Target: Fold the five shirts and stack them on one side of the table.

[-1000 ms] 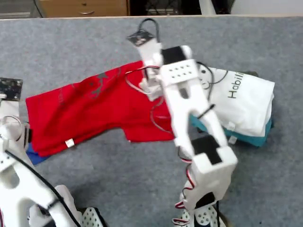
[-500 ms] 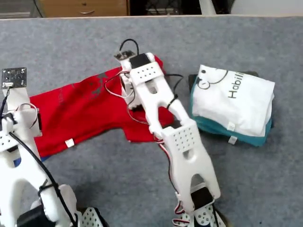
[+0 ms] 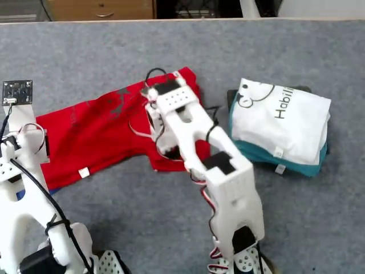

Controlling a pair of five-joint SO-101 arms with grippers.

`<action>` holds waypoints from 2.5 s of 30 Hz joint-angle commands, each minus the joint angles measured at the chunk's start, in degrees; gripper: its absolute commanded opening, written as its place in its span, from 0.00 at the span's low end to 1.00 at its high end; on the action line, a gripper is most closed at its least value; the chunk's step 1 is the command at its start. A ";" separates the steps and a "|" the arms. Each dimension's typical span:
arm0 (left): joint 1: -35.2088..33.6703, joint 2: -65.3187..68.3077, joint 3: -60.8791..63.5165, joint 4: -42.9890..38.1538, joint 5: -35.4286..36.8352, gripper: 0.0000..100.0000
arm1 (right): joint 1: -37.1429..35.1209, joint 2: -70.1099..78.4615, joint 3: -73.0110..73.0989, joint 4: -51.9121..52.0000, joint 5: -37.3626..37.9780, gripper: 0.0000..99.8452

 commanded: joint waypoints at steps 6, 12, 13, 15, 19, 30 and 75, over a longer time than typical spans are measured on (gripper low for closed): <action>0.40 -0.09 0.75 -4.92 -0.26 0.03 | -0.97 -12.26 14.73 -11.78 6.86 0.01; -0.13 -0.26 0.75 -4.75 -0.26 0.03 | 2.81 -22.73 12.70 2.90 37.19 0.02; -0.13 -0.53 0.75 -4.75 -0.26 0.03 | 2.81 -24.04 13.49 3.87 42.64 0.02; -0.13 -0.70 0.75 -4.48 -0.26 0.03 | 2.55 -26.15 15.69 3.52 48.26 0.04; -0.13 -0.79 0.22 -1.32 -0.26 0.03 | 0.26 -27.65 21.41 -3.16 48.70 0.21; -0.04 -0.62 0.66 -1.58 1.93 0.03 | -4.22 -26.24 40.40 -29.36 43.78 0.19; -2.42 -0.79 0.48 -1.14 2.20 0.03 | 4.66 31.87 -67.91 -4.13 44.31 0.26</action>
